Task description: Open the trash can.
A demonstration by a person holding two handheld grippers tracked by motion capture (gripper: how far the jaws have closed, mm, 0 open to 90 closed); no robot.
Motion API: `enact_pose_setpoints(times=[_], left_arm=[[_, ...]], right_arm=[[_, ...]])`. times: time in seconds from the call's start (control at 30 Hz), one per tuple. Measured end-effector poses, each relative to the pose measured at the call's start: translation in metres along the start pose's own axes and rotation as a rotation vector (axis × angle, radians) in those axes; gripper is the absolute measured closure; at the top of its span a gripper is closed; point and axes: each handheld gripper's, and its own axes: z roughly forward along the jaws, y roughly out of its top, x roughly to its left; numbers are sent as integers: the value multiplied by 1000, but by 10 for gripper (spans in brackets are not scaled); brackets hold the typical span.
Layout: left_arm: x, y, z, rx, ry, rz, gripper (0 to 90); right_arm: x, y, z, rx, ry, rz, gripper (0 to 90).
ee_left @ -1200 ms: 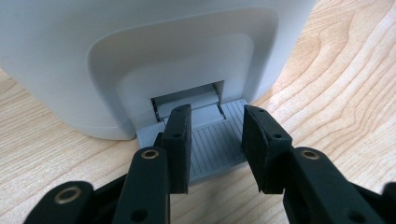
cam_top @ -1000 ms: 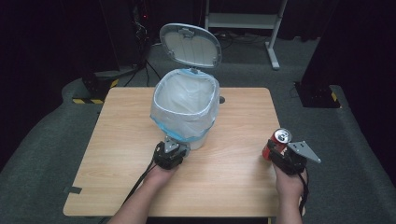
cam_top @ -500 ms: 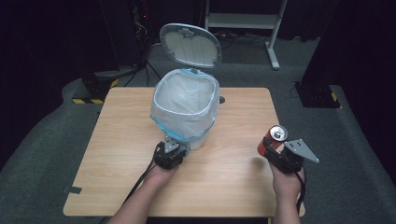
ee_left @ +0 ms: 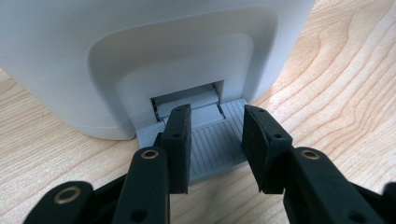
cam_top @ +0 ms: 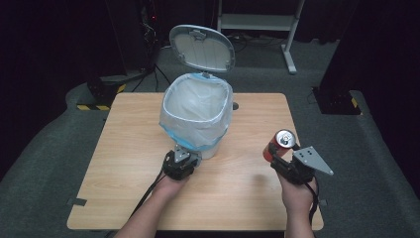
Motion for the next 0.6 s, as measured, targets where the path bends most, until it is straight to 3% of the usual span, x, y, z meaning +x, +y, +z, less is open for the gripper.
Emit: enact_pose_setpoints(times=[0.6], left_arm=[[0, 0, 0, -2, -3, 0, 627]], right_arm=[[41, 11, 3, -46, 60, -48, 338]])
